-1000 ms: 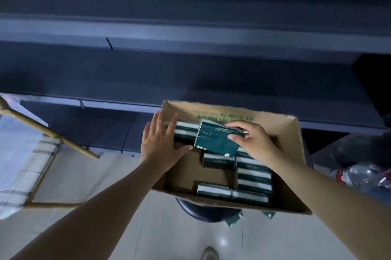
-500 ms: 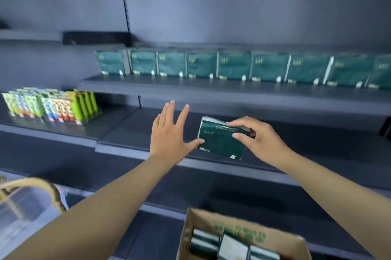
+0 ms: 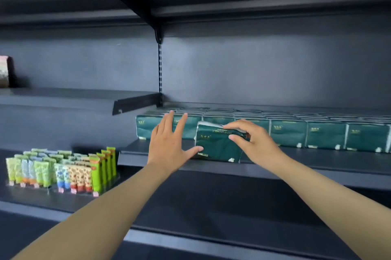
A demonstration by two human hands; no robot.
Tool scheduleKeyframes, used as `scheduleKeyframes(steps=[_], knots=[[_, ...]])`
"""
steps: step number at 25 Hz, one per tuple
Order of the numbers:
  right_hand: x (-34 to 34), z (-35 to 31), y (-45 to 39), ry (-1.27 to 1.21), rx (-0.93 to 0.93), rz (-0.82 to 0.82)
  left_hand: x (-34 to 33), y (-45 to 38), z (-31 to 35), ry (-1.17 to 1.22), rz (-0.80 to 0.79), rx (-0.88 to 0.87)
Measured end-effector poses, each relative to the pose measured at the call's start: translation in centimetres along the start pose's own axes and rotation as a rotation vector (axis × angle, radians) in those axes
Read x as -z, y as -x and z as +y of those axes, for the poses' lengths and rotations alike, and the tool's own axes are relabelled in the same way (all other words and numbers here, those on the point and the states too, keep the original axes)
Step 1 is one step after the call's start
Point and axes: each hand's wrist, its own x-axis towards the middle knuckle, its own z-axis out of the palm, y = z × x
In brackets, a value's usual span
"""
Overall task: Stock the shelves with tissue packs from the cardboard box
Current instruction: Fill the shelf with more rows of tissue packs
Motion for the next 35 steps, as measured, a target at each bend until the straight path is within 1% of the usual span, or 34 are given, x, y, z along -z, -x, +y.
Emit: scheduleKeyframes(steps=[4,7,10,13,15,18,22,25,28,31,33,35], knots=[[-6.1,0.2,-5.6,0.056,-0.038,0.082,-2.8,-2.7,-7.6,0.033,-0.058,-0.051],[-10.3,2.0,-8.6,0.119,-0.077,0.114,-5.3,-4.3,-11.5,0.065,-0.12,-0.056],[-13.1,4.2,-10.6,0.228,-0.039,0.147,-7.5,-6.7,-13.1,0.068,-0.134,-0.066],[-14.2,6.3,-12.0,0.396,0.015,0.071,-9.7,-8.2,-13.2,0.106,-0.127,-0.077],[-14.6,7.3,-12.6,0.49,0.018,0.031,-10.5,-8.2,-13.2,0.118,-0.126,-0.095],[-15.1,7.7,-12.9,0.55,0.042,0.05,-11.5,-8.2,-13.5,0.078,-0.088,-0.126],[-15.2,7.7,-12.8,0.562,0.066,0.059,-12.7,-8.2,-13.7,0.005,0.031,-0.157],[-15.0,7.4,-12.7,0.556,0.049,0.071,-12.3,-8.2,-13.7,0.03,0.042,-0.137],[-14.0,6.3,-11.8,0.557,0.015,0.137,-10.8,-7.6,-13.2,0.021,0.027,-0.134],[-11.6,4.7,-9.0,0.567,-0.042,0.155,-8.5,-5.9,-11.6,0.028,0.023,-0.136],[-9.1,3.5,-5.6,0.586,-0.05,0.152,-6.7,-3.5,-9.5,0.053,0.051,-0.141],[-6.6,2.6,-1.3,0.594,-0.081,0.164,-5.1,-0.5,-6.9,0.087,0.031,-0.14]])
